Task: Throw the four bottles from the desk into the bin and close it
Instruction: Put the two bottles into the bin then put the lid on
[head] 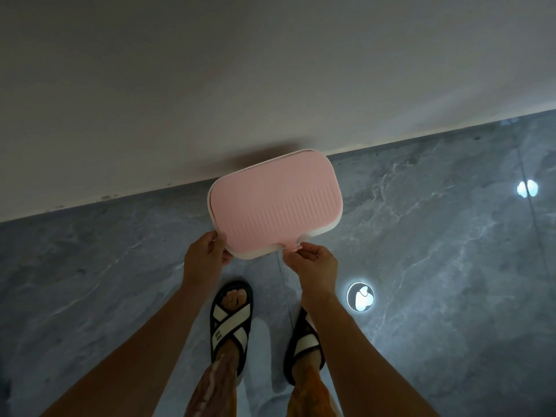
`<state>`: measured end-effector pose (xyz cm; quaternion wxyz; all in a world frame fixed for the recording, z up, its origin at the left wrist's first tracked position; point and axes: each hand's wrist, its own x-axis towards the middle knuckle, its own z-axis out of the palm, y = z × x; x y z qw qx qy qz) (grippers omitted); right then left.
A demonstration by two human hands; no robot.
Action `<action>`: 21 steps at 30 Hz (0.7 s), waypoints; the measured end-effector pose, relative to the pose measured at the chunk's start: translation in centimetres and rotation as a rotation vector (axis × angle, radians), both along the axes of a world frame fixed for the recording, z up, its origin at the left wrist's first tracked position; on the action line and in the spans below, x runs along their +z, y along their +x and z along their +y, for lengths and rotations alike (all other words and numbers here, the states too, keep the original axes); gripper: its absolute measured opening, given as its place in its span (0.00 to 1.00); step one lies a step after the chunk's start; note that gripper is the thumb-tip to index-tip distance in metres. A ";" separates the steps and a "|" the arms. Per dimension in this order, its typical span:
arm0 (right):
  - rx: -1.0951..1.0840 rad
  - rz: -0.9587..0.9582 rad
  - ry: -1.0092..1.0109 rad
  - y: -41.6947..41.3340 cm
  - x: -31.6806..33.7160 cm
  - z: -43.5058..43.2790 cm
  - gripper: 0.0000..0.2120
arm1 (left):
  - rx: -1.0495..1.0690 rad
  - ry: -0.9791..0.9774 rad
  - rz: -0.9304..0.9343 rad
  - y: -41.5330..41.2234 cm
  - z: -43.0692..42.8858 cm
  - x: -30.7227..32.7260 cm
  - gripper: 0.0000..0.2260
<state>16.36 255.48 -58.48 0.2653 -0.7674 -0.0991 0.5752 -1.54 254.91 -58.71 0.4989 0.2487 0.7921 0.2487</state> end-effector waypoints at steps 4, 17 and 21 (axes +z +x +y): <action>0.013 0.008 -0.009 -0.1 0.1 -0.2 0.18 | 0.016 0.019 -0.011 0.1 -0.2 -0.1 0.10; 0.011 -0.033 -0.042 -0.5 -0.4 0.6 0.19 | 0.026 0.037 -0.028 0.0 -0.5 -0.4 0.08; 0.032 -0.029 -0.052 -0.5 -0.5 0.9 0.19 | -0.009 0.037 0.002 -0.1 -0.4 -0.4 0.10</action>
